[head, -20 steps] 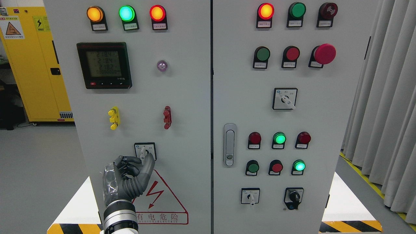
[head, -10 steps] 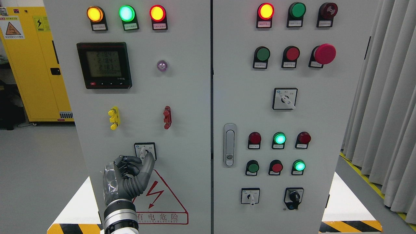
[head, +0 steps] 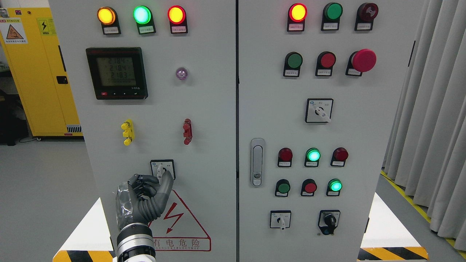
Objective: Turn on light switch 1
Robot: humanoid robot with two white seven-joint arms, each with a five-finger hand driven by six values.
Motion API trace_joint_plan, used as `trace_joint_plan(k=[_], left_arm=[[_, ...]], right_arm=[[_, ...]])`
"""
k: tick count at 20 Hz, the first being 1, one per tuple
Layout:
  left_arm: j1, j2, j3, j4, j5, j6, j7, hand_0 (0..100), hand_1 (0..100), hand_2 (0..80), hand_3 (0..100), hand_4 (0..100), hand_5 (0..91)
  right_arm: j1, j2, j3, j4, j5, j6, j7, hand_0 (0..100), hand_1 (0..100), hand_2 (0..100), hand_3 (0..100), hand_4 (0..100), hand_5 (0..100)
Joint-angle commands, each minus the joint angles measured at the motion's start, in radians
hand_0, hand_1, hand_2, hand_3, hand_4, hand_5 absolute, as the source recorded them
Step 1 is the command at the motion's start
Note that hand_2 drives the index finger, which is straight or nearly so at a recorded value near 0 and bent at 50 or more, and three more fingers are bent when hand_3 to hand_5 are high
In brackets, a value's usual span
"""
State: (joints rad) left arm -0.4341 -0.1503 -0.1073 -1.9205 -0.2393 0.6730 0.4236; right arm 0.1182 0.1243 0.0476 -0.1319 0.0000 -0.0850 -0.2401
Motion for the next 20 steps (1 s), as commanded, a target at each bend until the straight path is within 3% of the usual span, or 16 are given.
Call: trace_joint_plan(k=[1,20], left_arm=[[0.000,0.000,0.000,0.003,0.000,-0.001,0.000,26,70,64.6,93,86,81.9],[-0.005,0.000,0.000,0.009,0.000,-0.001,0.000,24,67,65.1,93,86,81.8]], right_arm=[[0.000,0.000,0.000,0.000,-0.029,0.001,-0.001,0,50,4,0,0,0],[0.000,0.000,0.000,0.000,-0.029,0.001,-0.001,0,50,4,0,0,0]])
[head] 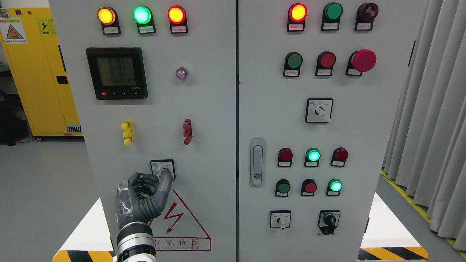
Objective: Turn on light switch 1
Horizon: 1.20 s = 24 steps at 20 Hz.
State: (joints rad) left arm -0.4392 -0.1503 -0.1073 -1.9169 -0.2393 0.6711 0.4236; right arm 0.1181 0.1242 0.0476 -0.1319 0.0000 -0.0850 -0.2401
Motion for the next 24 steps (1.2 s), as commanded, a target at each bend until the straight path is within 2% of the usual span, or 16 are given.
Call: trace_joint_plan(k=[1,8,14,19,24], left_arm=[[-0.001,0.000,0.000,0.007,0.000,0.001,0.000,24,67,65.2,93,86,81.8],[-0.001,0.000,0.000,0.013,0.000,-0.001,0.000,23,67,65.4,93,86,81.9],[-0.003,0.000,0.000,0.013,0.002,-0.001,0.000,29,66,65.5,93,86,82.0],[-0.003,0.000,-0.002,0.013,0.002,-0.002,0.000,39,65,65.5,93,86,82.1],[-0.004,0.000,-0.008,0.013,0.002,-0.002,0.000,42,65,65.5,93,86,81.6]], right_arm=[[0.000,0.000,0.000,0.000,-0.029,0.001,-0.001,0,50,4,0,0,0],[0.000,0.000,0.000,0.000,-0.029,0.001,-0.001,0,50,4,0,0,0],[0.000,0.000,0.000,0.000,-0.029,0.001,-0.001,0,50,4,0,0,0],[0.000,0.000,0.000,0.000,-0.029,0.001,0.001,0,50,4,0,0,0],[0.000,0.000,0.000,0.000,-0.029,0.001,-0.001,0,50,4,0,0,0]])
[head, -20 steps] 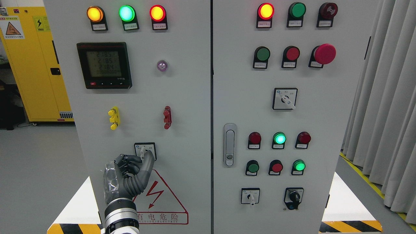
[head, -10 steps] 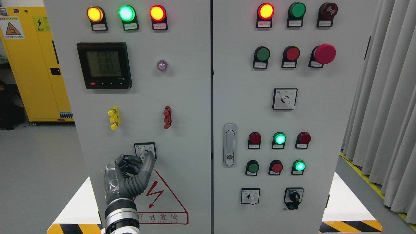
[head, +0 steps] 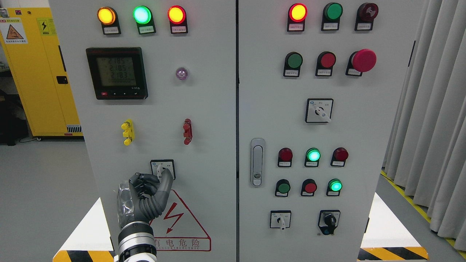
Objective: Turn on light switch 1
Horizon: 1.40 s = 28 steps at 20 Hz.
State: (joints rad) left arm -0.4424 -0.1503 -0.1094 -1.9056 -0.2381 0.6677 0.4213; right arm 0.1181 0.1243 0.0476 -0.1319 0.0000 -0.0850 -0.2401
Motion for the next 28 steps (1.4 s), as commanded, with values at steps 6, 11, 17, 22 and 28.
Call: trace_joint_plan(k=[6,11,17,22,28], left_arm=[[-0.001,0.000,-0.006,0.002,0.002,0.000,0.002,48,64,65.6,94,86,81.6],[-0.001,0.000,-0.013,0.002,0.002,0.000,0.002,54,63,66.0,94,86,81.4],[-0.001,0.000,-0.013,0.002,0.003,0.000,0.002,57,59,66.6,94,86,81.3],[-0.001,0.000,-0.015,0.002,0.003,0.000,0.001,59,56,66.9,95,86,81.3],[-0.001,0.000,-0.013,0.002,0.005,0.000,0.001,60,56,66.9,95,87,81.4]], right_arm=[[0.000,0.000,0.000,0.000,-0.029,0.001,-0.001,0,50,4,0,0,0],[0.000,0.000,0.000,0.000,-0.029,0.001,-0.001,0,50,4,0,0,0],[0.000,0.000,0.000,0.000,-0.029,0.001,-0.001,0,50,4,0,0,0],[0.000,0.000,0.000,0.000,-0.029,0.001,-0.001,0,50,4,0,0,0],[0.000,0.000,0.000,0.000,-0.029,0.001,0.001,0,50,4,0,0,0]])
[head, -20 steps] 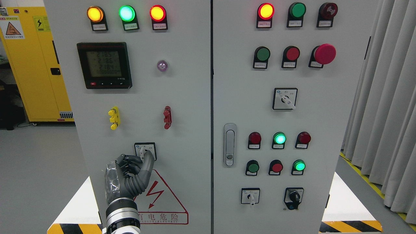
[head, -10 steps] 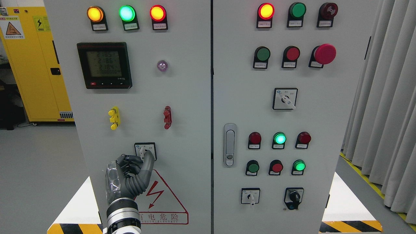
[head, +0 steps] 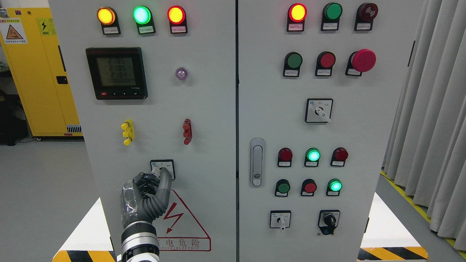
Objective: Turn on light switch 1
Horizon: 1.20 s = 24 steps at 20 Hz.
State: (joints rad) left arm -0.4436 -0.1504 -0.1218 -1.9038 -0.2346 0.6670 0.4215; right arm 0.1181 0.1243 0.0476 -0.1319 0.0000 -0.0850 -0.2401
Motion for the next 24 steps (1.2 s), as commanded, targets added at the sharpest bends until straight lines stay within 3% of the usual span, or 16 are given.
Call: trace_joint_plan(k=[1,7,13,15,17,24], left_arm=[[0.000,0.000,-0.001,0.000,0.000,0.000,0.000,60,56,66.9,95,87,81.4],[0.000,0.000,-0.001,0.000,0.001,0.000,0.000,62,54,66.7,95,87,81.5],[0.000,0.000,-0.001,0.000,0.001,0.000,0.000,43,55,66.6,95,87,81.6],[0.000,0.000,-0.001,0.000,0.001,-0.001,0.000,41,55,66.6,95,87,81.6],[0.000,0.000,-0.001,0.000,0.001,-0.001,0.000,30,54,66.7,95,87,81.6],[0.003,0.000,-0.002,0.000,0.001,-0.003,0.000,20,55,66.8,95,87,81.5]], right_arm=[[0.000,0.000,0.000,0.000,-0.029,0.001,-0.001,0,50,4,0,0,0],[0.000,0.000,0.000,0.000,-0.029,0.001,-0.001,0,50,4,0,0,0],[0.000,0.000,0.000,0.000,-0.029,0.001,-0.001,0,50,4,0,0,0],[0.000,0.000,0.000,0.000,-0.029,0.001,0.001,0,50,4,0,0,0],[0.000,0.000,0.000,0.000,-0.029,0.001,-0.001,0,50,4,0,0,0],[0.000,0.000,0.000,0.000,-0.029,0.001,-0.001,0,50,4,0,0,0]])
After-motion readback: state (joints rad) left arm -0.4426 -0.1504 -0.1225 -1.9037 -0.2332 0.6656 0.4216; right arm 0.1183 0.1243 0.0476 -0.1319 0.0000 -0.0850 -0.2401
